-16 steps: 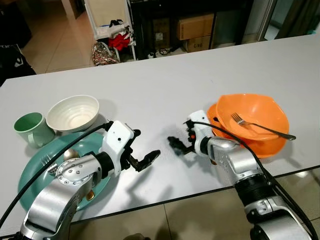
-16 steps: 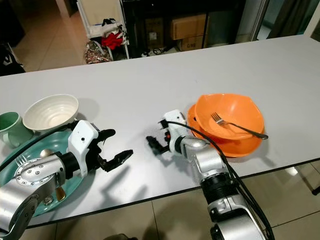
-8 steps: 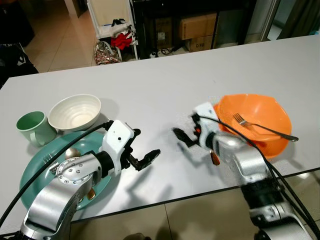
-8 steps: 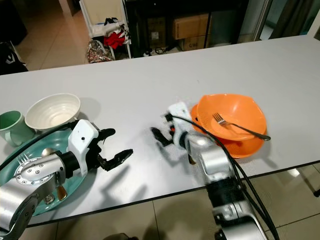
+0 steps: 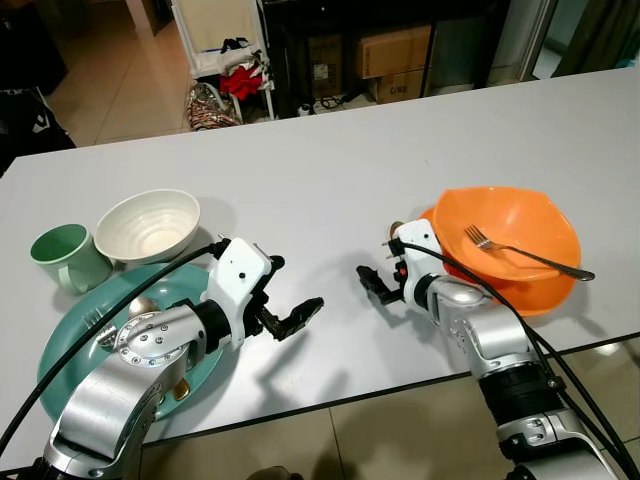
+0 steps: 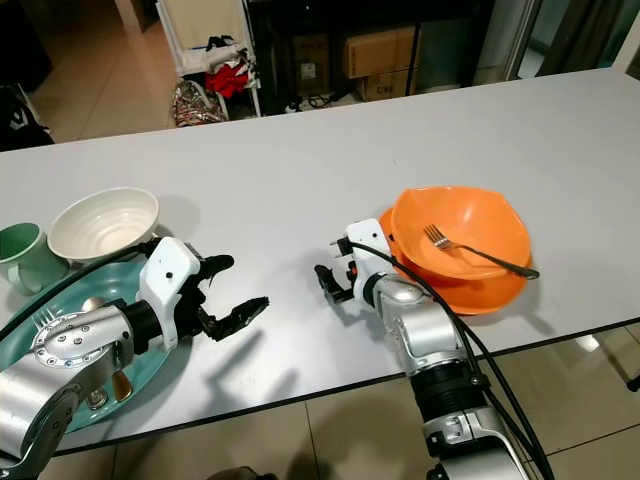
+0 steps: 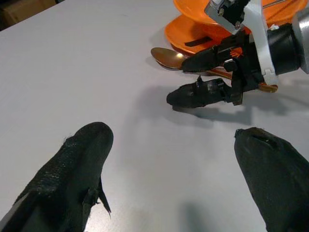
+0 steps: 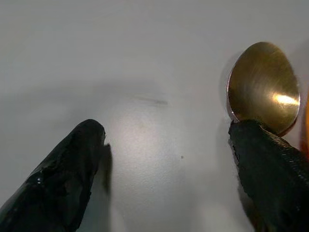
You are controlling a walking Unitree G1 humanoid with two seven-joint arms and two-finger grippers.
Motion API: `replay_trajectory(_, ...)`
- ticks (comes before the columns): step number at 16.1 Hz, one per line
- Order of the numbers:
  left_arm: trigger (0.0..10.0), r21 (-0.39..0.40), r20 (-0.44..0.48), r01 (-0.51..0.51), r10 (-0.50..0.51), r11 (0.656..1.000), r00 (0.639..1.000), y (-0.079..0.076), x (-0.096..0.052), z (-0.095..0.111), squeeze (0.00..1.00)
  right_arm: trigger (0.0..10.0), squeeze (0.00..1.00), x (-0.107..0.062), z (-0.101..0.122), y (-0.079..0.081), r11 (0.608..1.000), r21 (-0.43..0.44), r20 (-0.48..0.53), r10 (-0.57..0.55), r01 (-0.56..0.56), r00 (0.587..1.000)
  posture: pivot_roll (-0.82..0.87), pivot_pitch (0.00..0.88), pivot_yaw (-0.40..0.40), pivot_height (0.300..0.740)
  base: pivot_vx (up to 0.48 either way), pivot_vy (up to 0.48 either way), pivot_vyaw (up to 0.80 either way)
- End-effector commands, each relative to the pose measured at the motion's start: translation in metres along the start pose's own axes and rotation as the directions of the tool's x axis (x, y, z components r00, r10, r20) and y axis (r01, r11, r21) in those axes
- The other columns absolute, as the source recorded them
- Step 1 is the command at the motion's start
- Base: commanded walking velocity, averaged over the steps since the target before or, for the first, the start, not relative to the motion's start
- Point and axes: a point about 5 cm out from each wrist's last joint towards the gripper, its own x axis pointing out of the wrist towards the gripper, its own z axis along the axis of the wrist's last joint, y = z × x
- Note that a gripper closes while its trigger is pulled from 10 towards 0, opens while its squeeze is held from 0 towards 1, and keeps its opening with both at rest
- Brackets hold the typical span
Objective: Setting the table
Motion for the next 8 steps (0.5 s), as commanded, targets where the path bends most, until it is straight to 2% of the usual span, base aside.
replay_trajectory(1, 10.0, 0.012, -0.007, -0.003, 0.003, 1.0, 1.0, 0.002, -0.0019, 0.0003, 0.0, 10.0, 1.0, 0.0005, -0.0035, -0.0015, 1.0, 0.007, -0.013, -0.012, 0.012, 1.0, 0.04, 0.0, 0.095, 0.74, 0.0, 0.0, 0.0)
replay_trajectory(8, 10.0, 0.012, -0.007, -0.003, 0.003, 1.0, 1.0, 0.002, -0.0019, 0.0003, 0.0, 10.0, 1.0, 0.0005, -0.0035, -0.0015, 1.0, 0.007, -0.013, -0.012, 0.012, 1.0, 0.04, 0.0, 0.095, 0.74, 0.0, 0.0, 0.0)
